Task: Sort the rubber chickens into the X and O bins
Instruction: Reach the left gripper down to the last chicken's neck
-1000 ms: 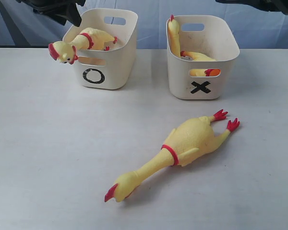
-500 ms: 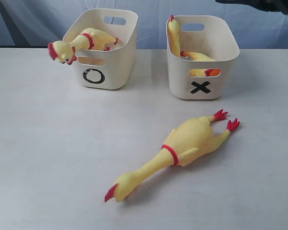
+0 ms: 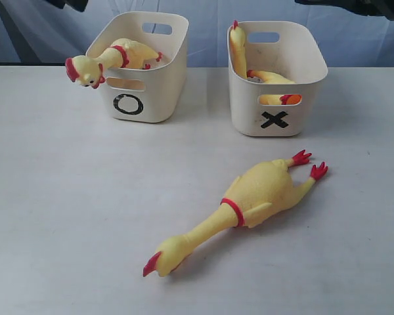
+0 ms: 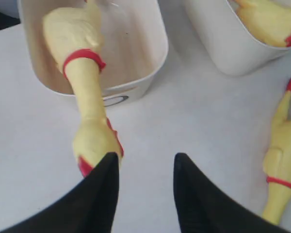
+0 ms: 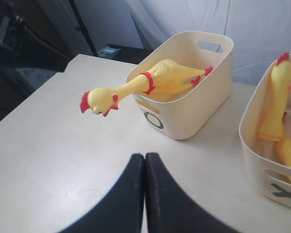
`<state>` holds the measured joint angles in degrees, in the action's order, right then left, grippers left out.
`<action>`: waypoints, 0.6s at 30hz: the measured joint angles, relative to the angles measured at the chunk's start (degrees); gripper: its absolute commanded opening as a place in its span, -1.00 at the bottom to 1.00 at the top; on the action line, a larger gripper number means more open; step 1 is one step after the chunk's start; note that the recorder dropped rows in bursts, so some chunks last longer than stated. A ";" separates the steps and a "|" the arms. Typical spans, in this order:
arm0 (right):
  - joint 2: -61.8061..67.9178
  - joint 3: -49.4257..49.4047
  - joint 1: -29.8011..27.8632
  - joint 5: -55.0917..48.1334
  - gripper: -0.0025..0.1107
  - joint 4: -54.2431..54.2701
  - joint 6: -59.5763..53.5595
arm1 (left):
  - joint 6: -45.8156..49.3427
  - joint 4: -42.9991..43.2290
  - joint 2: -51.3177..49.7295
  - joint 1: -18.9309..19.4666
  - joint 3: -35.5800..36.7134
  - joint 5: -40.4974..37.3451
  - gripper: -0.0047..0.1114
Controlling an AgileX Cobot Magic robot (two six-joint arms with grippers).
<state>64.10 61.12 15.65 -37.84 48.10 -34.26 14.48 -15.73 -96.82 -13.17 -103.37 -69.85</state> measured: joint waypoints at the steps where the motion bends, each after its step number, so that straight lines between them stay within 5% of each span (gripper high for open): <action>1: 0.00 0.00 0.00 0.59 -0.96 0.00 0.00 | 0.34 0.64 1.41 -1.59 2.09 0.00 -0.30; 6: 0.00 0.00 0.00 4.48 -0.96 0.91 0.00 | 3.50 4.12 9.58 -10.93 11.85 -0.12 -0.30; 11: 0.00 0.00 0.00 3.83 -0.96 0.38 0.00 | 18.92 3.12 9.27 -21.83 22.78 0.55 -0.14; 18: 0.00 0.00 0.00 1.00 -0.96 -3.27 0.00 | 24.74 -0.75 1.99 -26.48 27.75 9.69 0.07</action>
<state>64.10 61.12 15.65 -36.84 44.82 -34.26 39.22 -16.48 -94.83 -39.65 -75.62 -60.16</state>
